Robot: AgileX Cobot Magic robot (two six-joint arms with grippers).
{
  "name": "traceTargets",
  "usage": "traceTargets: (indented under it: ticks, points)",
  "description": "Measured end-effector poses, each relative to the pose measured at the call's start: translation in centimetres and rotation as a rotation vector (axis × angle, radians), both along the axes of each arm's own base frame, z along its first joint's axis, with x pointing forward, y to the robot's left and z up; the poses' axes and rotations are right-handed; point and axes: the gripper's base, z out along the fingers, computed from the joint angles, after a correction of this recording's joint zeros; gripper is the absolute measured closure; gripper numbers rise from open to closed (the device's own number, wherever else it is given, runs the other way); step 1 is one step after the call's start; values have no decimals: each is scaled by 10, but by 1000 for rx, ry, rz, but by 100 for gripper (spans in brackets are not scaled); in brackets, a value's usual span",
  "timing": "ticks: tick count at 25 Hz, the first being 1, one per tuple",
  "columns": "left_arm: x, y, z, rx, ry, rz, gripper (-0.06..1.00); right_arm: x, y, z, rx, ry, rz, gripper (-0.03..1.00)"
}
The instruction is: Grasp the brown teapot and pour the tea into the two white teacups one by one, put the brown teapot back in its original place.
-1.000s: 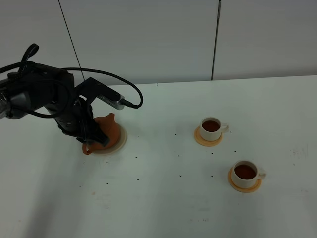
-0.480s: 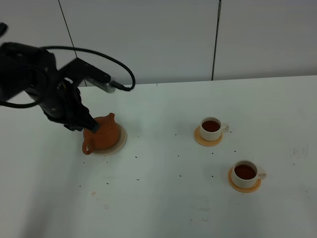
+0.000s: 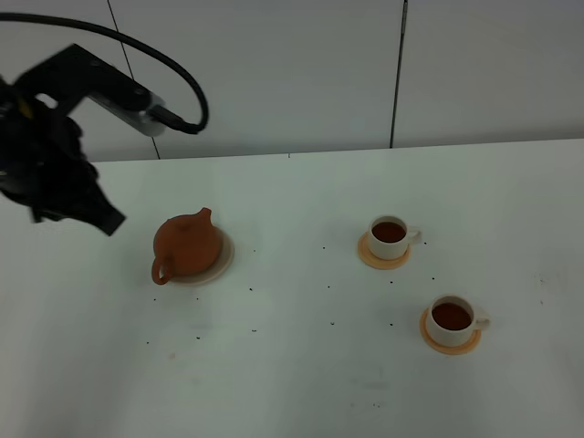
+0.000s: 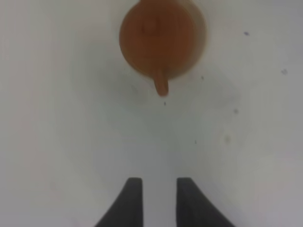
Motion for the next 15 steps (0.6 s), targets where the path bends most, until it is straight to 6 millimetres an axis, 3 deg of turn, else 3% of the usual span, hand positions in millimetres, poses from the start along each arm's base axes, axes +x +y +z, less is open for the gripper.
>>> traceTargets:
  ticks: [7, 15]
  points:
    - [-73, 24, 52, -21, -126, 9, 87, 0, 0, 0, 0, 0, 0, 73]
    - [-176, 58, 52, -77, -320, 46, 89, 0, 0, 0, 0, 0, 0, 73]
